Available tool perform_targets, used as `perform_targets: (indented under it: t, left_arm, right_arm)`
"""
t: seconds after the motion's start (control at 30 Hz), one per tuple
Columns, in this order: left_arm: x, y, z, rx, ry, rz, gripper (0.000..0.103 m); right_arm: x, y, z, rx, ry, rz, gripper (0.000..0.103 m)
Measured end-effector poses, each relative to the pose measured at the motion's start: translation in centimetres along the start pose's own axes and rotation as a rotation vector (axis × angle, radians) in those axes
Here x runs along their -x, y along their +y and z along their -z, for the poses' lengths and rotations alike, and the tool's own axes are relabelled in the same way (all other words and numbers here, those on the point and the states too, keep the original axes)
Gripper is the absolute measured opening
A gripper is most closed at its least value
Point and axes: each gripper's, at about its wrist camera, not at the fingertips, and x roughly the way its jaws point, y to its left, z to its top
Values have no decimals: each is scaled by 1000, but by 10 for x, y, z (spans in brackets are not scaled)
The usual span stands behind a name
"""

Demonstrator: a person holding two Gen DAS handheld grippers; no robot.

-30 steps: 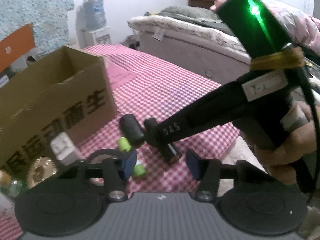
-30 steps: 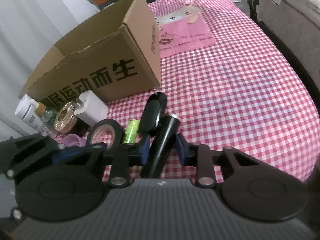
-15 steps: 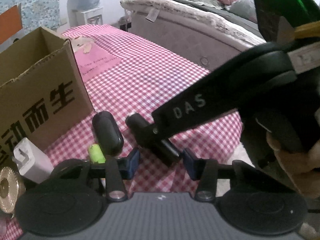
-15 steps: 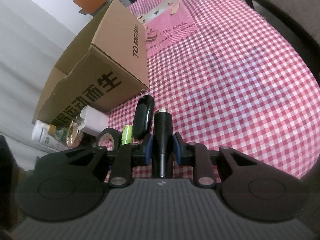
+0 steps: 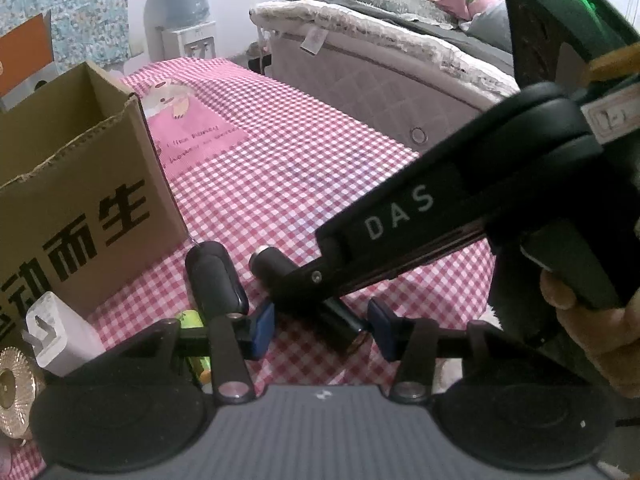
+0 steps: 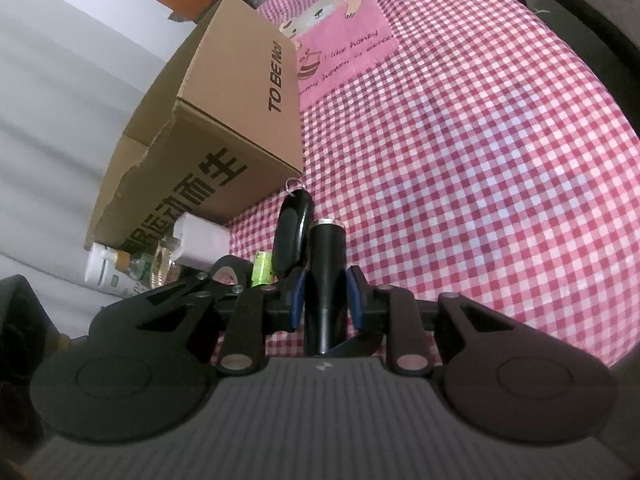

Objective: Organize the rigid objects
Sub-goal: 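Carry the black cylinder into the cardboard box and open the right gripper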

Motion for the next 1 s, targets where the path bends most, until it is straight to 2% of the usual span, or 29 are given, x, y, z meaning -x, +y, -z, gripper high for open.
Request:
perform_targets:
  t: [0.2, 0.37, 0.5, 0.63, 0.8, 1.0]
  left_arm:
    - [20, -1, -1, -1, -45, -9, 51]
    - [61, -3, -4, -15, -139, -41, 51]
    - [103, 2, -8, -23, -226, -105, 51]
    - [147, 21, -14, -6, -291, -203, 50]
    - [181, 64, -25, 56, -280, -305, 49]
    - [172, 139, -37, 162, -157, -351, 49]
  right_arm:
    - [15, 9, 8, -3, -39, -25, 21]
    - [39, 35, 9, 46, -100, -51, 21]
    - [59, 71, 8, 121, -160, -99, 21]
    - [65, 114, -6, 216, -193, -187, 22]
    - [44, 169, -37, 308, -160, -296, 21]
    - [-27, 221, -91, 276, 8, -352, 21]
